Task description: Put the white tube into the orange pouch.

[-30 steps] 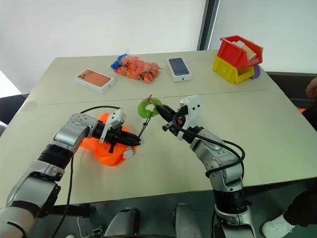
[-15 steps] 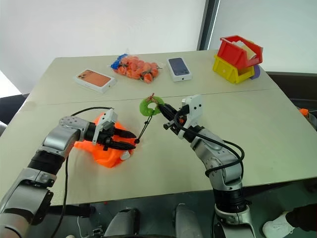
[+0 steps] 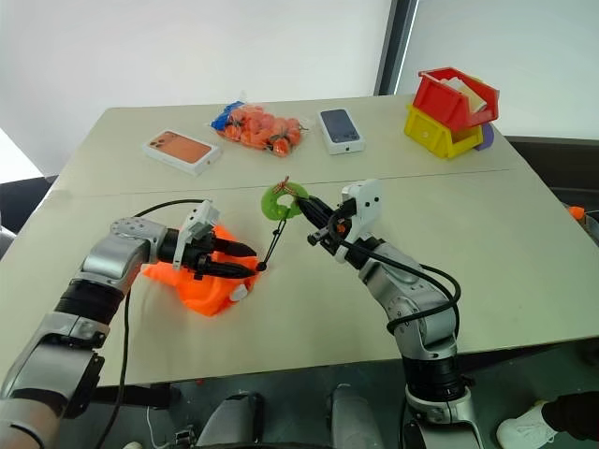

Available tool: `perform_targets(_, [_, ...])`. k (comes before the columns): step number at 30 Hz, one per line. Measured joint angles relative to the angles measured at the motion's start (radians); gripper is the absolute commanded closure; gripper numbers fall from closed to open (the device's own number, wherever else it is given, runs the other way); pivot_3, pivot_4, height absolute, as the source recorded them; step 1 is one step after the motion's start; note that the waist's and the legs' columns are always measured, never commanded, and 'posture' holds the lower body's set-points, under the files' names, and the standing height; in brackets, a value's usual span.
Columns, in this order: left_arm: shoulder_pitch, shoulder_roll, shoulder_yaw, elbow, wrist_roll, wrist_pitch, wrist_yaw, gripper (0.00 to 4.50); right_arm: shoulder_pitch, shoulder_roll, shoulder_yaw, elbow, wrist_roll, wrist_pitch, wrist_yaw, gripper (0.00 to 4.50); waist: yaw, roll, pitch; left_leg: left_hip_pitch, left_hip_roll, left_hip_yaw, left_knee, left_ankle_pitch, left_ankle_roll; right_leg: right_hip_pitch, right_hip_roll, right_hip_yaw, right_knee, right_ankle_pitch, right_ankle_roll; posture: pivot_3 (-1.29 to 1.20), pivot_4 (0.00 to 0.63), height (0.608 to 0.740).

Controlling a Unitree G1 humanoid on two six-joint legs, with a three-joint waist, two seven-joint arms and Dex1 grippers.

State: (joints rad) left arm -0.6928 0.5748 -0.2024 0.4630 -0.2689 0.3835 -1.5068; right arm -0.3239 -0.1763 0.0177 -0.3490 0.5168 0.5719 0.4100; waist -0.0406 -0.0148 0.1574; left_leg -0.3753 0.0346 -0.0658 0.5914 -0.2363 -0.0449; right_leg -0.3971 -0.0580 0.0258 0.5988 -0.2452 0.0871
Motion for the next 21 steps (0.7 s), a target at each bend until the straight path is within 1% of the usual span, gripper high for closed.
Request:
perform_targets(6, [-0.065, -0.028, -0.035, 0.112, -0.001, 0.012, -0.081, 1.77, 0.009, -0.003, 0.008, -0.024, 0.021, 0.003, 0.012, 4.50, -0.003, 0.000, 0.000, 0.000, 0.000, 0.000, 0.000, 0.000, 0.000, 0.000, 0.000, 0.000, 0.000, 0.000, 0.000, 0.00, 0.150, 0.740])
perform_targets(11, [-0.083, -0.010, -0.099, 0.135, -0.019, 0.016, -0.098, 1.77, 0.037, -0.015, 0.006, -0.062, 0.070, 0.005, 0.044, 4.50, -0.001, 0.000, 0.000, 0.000, 0.000, -0.001, 0.000, 0.000, 0.001, 0.000, 0.001, 0.000, 0.000, 0.000, 0.000, 0.00, 0.150, 0.740])
perform_targets(21, [-0.101, -0.006, -0.135, 0.166, -0.044, -0.022, -0.102, 1.77, 0.081, -0.052, 0.003, -0.090, 0.136, 0.005, 0.089, 4.50, 0.001, 0.000, 0.000, 0.000, 0.000, -0.001, 0.000, 0.000, 0.001, 0.000, 0.001, 0.000, 0.000, 0.000, 0.000, 0.00, 0.150, 0.740])
